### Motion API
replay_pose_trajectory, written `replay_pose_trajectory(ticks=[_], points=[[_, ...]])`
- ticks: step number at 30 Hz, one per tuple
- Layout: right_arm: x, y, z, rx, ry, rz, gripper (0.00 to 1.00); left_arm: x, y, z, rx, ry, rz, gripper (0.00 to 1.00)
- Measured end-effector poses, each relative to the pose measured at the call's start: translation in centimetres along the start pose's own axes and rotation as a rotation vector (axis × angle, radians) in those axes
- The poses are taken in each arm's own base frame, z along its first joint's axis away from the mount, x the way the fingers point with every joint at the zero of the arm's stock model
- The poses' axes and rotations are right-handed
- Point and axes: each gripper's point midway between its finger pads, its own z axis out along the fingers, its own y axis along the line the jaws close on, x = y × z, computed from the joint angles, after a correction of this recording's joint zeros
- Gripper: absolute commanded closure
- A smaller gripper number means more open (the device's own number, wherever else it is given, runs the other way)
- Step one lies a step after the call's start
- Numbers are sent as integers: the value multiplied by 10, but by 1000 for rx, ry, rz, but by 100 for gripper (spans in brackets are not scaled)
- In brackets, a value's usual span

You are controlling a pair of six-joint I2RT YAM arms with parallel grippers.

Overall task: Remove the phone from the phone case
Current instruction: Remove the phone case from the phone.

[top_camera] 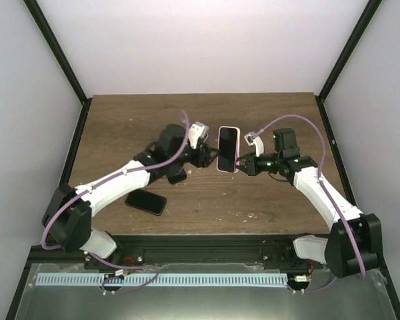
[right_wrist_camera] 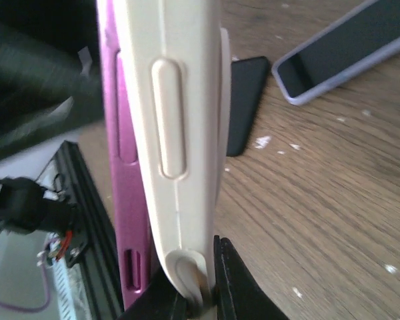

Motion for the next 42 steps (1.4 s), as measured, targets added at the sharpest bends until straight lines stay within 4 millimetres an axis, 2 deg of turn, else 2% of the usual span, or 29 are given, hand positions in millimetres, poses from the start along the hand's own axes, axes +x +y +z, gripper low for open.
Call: replay_pose_trajectory(ticks=[4, 7, 14, 21, 25, 31, 37, 42], points=[[8, -27, 3, 124, 24, 104, 99, 32, -16, 9, -123, 38, 187, 33], [24, -47, 9, 188, 74, 207, 99, 53, -28, 13, -184, 54, 311, 34], [50, -69, 16, 256, 145, 403, 99, 74, -52, 26, -246, 44, 485, 38], [74, -89, 27, 276, 214, 548, 99, 108, -35, 54, -306, 119, 526, 43], [86, -97, 32, 276, 247, 607, 99, 113, -29, 63, -326, 120, 532, 49], [96, -104, 36, 257, 275, 667, 99, 126, -24, 80, -329, 152, 561, 47], [99, -106, 37, 231, 281, 701, 99, 134, -25, 93, -327, 162, 593, 55], [100, -106, 39, 218, 286, 710, 99, 139, -22, 102, -337, 170, 620, 55]])
